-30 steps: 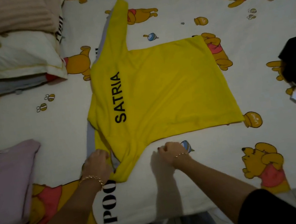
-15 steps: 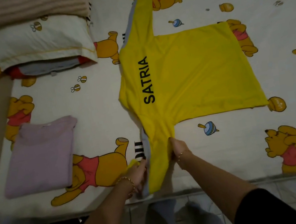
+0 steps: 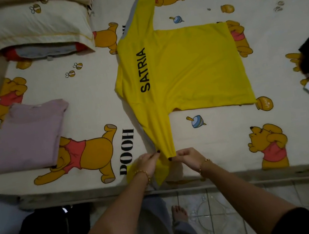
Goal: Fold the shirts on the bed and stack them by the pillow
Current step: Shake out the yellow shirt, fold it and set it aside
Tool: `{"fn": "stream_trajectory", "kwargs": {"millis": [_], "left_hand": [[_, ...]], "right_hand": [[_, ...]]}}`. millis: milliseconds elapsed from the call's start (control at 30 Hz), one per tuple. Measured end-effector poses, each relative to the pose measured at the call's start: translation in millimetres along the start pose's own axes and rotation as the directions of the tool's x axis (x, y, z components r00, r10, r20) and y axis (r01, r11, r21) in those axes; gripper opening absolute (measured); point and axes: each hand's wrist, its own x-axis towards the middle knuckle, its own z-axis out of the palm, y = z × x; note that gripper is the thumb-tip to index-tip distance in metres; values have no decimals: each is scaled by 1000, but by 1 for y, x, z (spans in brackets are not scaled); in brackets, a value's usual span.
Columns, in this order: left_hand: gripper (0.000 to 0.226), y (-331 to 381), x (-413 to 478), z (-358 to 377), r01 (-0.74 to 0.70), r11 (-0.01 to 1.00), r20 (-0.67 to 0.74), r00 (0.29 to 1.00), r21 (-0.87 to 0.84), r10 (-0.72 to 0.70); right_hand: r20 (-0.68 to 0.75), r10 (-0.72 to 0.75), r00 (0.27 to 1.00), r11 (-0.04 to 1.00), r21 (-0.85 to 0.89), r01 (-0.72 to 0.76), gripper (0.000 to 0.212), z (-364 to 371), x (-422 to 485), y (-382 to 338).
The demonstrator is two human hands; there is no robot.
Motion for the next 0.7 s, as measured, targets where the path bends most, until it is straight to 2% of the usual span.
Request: {"fn": "stream_trajectory", "kwargs": {"millis": [100, 233, 300, 400, 433, 533, 633, 700], "left_hand": [[18, 15, -6, 9, 9, 988, -21, 1000, -152, -12], [10, 19, -8, 10, 14, 929, -77, 996, -371, -46], [11, 20, -10, 14, 2, 903, -91, 995, -429, -45], [15, 30, -29, 20, 42, 827, -10, 998, -560, -58], [15, 31, -37, 23, 87, 832, 49, 996, -548, -71], [22, 19, -54, 27, 258, 885, 202, 960, -388, -192], [31, 2, -64, 31, 269, 944, 206, 951, -190, -229], [37, -8, -68, 36, 252, 953, 193, 956, -167, -219]], "right_hand": [[-84, -135, 987, 990, 36, 138, 34, -8, -8, 4], [-174, -194, 966, 951, 208, 228, 41, -15, -15, 1], [-161, -134, 978, 949, 265, 173, 38, -18, -23, -1], [-51, 5, 999, 986, 169, 4, 23, -24, -35, 4], [-2, 61, 998, 990, 125, -60, 18, -27, -41, 8], [89, 167, 982, 983, 68, -173, 20, -34, -54, 27], [51, 179, 982, 979, 90, -183, 24, -36, -64, 42], [-15, 153, 988, 988, 36, -153, 29, -36, -64, 51]]}}
